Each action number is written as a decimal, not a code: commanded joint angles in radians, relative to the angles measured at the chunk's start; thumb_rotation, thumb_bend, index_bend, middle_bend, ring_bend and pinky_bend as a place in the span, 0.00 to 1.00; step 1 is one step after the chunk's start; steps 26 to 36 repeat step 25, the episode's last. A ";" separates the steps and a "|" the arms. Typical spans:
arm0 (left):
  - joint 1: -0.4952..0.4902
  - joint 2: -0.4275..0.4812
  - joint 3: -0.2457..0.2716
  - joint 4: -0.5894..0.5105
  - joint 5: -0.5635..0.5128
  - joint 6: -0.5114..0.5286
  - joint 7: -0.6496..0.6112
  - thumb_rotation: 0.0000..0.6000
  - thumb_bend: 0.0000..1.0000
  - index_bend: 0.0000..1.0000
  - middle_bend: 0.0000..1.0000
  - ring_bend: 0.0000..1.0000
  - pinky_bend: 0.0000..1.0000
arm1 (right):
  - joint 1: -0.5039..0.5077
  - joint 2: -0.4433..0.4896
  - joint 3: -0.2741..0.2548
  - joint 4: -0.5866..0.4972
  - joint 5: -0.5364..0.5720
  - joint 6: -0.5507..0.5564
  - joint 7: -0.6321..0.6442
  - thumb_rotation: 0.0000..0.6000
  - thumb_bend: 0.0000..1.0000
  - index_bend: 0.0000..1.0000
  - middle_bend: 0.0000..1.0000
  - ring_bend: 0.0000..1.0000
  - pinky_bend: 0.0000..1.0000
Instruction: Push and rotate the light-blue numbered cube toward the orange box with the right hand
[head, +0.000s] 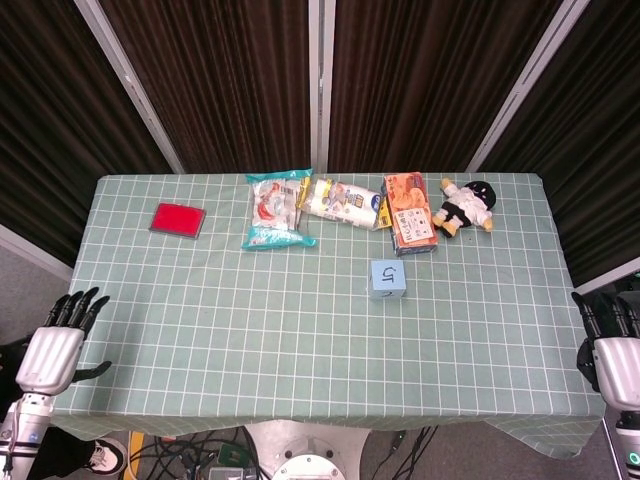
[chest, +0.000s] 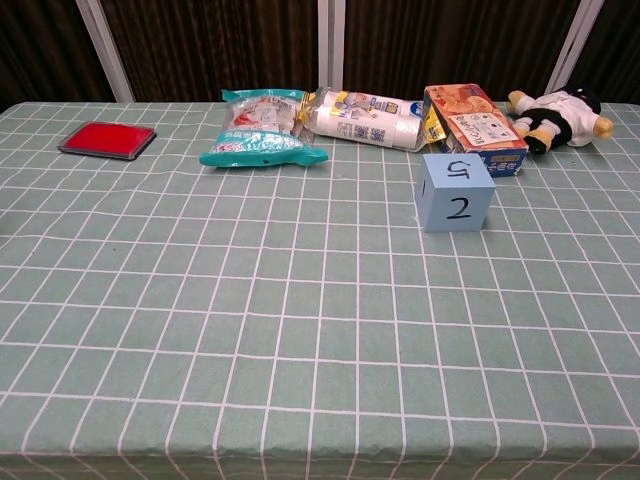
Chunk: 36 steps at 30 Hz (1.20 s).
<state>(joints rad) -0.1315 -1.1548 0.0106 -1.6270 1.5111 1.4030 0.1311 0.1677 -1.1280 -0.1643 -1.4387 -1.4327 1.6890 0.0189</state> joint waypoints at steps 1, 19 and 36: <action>-0.001 0.002 0.001 0.000 0.000 -0.004 -0.004 1.00 0.07 0.08 0.00 0.00 0.07 | -0.015 0.032 -0.018 -0.029 -0.013 -0.080 0.054 1.00 0.00 0.00 0.00 0.00 0.00; 0.015 -0.034 -0.002 0.068 0.022 0.038 -0.050 1.00 0.07 0.08 0.00 0.00 0.07 | -0.042 0.018 0.059 -0.026 -0.060 -0.142 0.015 1.00 0.00 0.00 0.00 0.00 0.00; 0.019 -0.043 -0.011 0.077 0.034 0.065 -0.049 1.00 0.07 0.08 0.00 0.00 0.07 | -0.048 0.018 0.078 -0.023 -0.073 -0.155 0.018 1.00 0.00 0.00 0.00 0.00 0.00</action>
